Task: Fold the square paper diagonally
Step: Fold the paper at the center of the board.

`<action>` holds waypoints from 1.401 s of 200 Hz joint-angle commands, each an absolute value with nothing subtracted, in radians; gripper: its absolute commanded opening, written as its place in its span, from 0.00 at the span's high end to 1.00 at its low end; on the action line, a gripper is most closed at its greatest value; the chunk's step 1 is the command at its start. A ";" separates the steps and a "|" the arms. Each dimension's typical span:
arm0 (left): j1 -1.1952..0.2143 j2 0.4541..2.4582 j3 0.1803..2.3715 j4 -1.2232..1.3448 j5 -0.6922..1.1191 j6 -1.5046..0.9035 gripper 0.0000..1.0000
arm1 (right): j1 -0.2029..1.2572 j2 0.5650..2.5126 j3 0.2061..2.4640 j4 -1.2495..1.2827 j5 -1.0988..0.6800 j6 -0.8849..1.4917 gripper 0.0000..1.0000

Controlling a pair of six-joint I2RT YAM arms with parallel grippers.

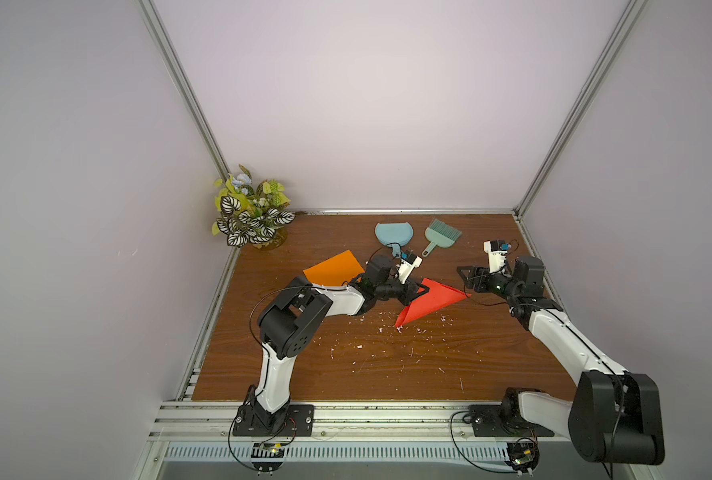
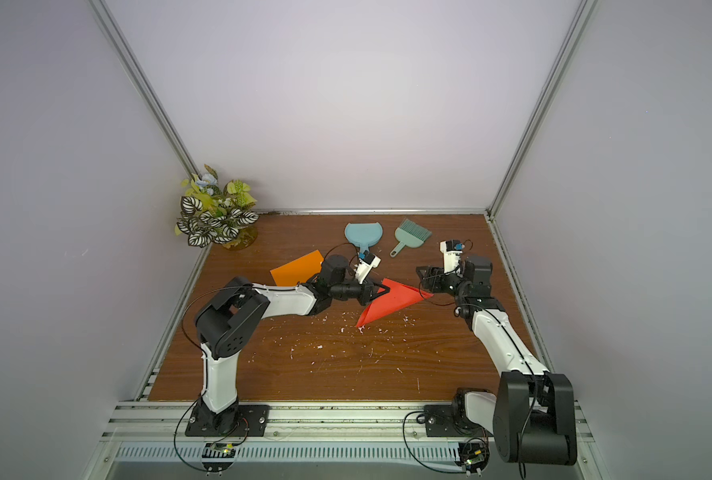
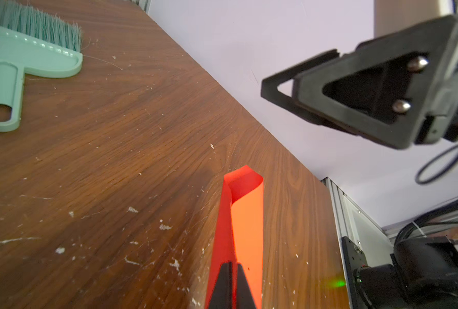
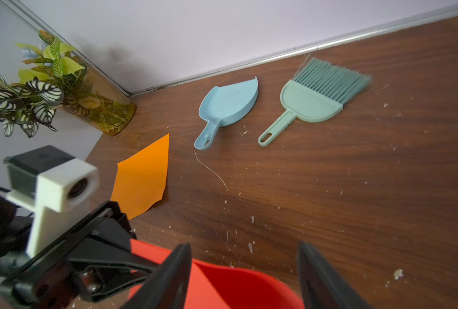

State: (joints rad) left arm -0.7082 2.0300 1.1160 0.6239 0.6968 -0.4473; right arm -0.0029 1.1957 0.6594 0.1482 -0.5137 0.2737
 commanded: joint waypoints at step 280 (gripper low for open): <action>-0.624 2.082 1.043 0.540 0.235 -0.491 0.99 | 0.469 1.848 1.065 0.091 -0.331 0.635 0.92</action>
